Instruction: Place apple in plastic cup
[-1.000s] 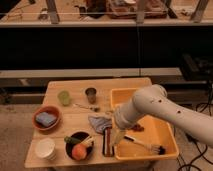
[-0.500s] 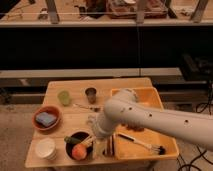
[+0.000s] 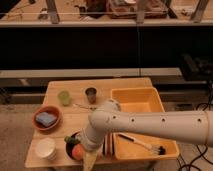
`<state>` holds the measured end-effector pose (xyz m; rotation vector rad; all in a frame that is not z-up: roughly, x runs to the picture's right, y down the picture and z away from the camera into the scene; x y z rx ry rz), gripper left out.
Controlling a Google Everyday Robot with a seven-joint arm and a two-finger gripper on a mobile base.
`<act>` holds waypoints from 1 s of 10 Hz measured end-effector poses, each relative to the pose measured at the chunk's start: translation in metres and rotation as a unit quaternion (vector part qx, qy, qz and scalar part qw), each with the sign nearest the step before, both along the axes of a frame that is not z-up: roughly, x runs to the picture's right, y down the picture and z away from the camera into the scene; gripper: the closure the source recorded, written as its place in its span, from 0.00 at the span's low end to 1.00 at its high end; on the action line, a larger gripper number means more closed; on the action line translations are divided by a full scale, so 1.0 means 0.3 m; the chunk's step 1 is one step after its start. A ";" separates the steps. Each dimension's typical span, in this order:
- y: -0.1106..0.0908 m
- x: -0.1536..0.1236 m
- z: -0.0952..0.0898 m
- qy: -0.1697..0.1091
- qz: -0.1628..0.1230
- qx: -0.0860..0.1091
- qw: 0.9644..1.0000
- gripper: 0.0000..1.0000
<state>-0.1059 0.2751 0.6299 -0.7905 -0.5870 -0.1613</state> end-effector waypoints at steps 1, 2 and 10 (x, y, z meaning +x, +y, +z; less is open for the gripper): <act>0.020 -0.001 0.006 0.000 0.002 -0.003 1.000 0.20; 0.029 -0.004 0.013 0.000 0.005 -0.004 1.000 0.20; 0.037 -0.036 0.121 0.008 0.031 -0.014 0.999 0.20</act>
